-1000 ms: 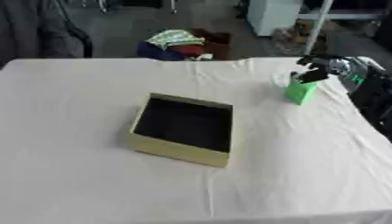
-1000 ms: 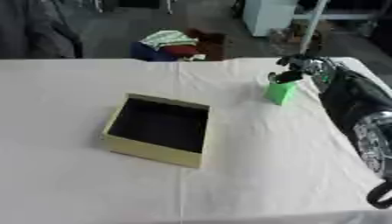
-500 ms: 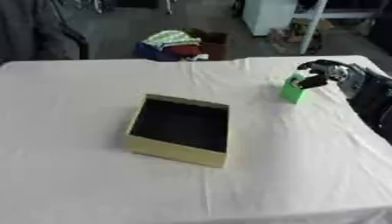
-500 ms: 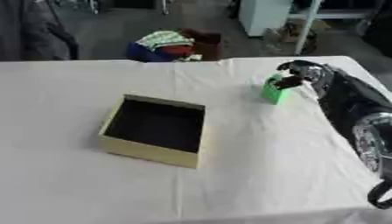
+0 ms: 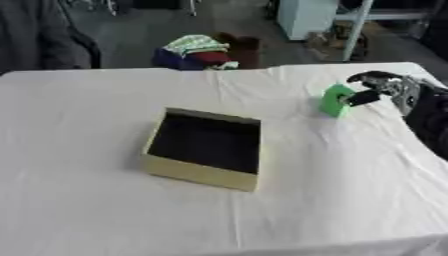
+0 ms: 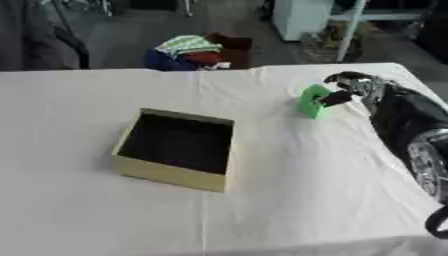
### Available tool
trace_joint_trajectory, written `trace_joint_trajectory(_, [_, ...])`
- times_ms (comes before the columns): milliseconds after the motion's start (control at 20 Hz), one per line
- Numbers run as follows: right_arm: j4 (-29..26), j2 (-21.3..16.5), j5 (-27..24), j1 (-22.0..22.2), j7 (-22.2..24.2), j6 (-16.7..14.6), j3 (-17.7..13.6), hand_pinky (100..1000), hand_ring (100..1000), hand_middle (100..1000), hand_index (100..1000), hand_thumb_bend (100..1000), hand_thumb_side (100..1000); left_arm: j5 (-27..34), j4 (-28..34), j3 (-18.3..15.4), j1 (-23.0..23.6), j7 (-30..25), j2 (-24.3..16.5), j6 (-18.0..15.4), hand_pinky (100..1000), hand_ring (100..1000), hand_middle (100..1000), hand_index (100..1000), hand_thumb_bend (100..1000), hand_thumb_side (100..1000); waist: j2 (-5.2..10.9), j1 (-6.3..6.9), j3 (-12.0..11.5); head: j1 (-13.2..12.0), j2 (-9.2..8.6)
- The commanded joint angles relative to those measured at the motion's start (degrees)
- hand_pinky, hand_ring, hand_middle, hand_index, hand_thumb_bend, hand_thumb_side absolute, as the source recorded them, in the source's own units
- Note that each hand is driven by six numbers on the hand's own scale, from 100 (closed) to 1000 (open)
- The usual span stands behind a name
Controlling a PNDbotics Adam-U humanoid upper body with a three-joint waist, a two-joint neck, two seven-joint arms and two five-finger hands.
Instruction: Pick up objects on the table and place them in the box.
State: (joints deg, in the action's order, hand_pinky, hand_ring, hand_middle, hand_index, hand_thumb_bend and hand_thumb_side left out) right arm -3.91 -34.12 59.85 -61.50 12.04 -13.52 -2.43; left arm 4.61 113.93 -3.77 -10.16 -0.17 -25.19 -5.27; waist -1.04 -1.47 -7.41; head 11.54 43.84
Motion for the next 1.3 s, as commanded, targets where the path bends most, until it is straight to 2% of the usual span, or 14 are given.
trace_joint_trajectory(50, [-0.66,-1.67,0.83,-1.3,-0.08,-0.17,0.16,922,1000,1000,1000,179,636,0.55,0.66,-0.07,-0.59,-0.06,-1.52,0.09,663,526,493,659,100,475,0.49,0.14,-0.03,0.26,0.28])
trace_joint_trajectory(400, [-0.39,-1.19,2.03,-1.32,0.07,0.69,0.03,919,1000,1000,1000,182,645,0.66,0.66,-0.03,-0.67,-0.19,-1.29,0.08,663,526,493,659,100,475,0.17,0.38,-0.47,0.69,0.28])
trace_joint_trajectory(850, [1.9,-1.14,1.06,-1.08,-1.36,1.14,1.09,911,1000,984,1000,164,632,0.69,0.66,0.02,-0.64,-0.32,-1.01,0.11,664,527,493,659,100,476,-0.14,0.55,-0.76,0.92,0.28])
trace_joint_trajectory(1050, [2.56,-1.17,0.47,-0.92,-2.47,0.76,1.63,892,957,863,1000,134,558,0.72,0.66,0.05,-0.61,-0.39,-0.94,0.14,665,528,494,659,100,476,-0.16,0.59,-0.73,0.99,0.28])
trace_joint_trajectory(1150, [2.47,-1.19,0.45,-0.93,-3.19,0.47,1.79,873,927,765,1000,105,472,0.73,0.66,0.04,-0.58,-0.4,-0.91,0.14,665,528,494,659,100,476,-0.13,0.6,-0.79,1.04,0.28])
trace_joint_trajectory(1200, [2.16,-1.19,0.6,-0.95,-3.68,0.26,1.78,854,893,681,1000,100,363,0.74,0.66,0.03,-0.54,-0.4,-0.88,0.14,665,528,494,659,100,477,-0.1,0.6,-0.81,1.06,0.28])
trace_joint_trajectory(1250, [1.71,-1.17,0.88,-0.96,-4.29,0.0,1.68,852,889,670,1000,100,346,0.75,0.66,0.03,-0.51,-0.41,-0.85,0.15,665,528,494,659,100,477,-0.09,0.6,-0.82,1.08,0.28])
trace_joint_trajectory(1300, [1.01,-1.15,1.25,-1.0,-5.16,-0.33,1.47,828,850,594,1000,100,298,0.76,0.66,0.03,-0.48,-0.42,-0.83,0.17,665,528,494,659,100,477,-0.07,0.6,-0.81,1.1,0.28])
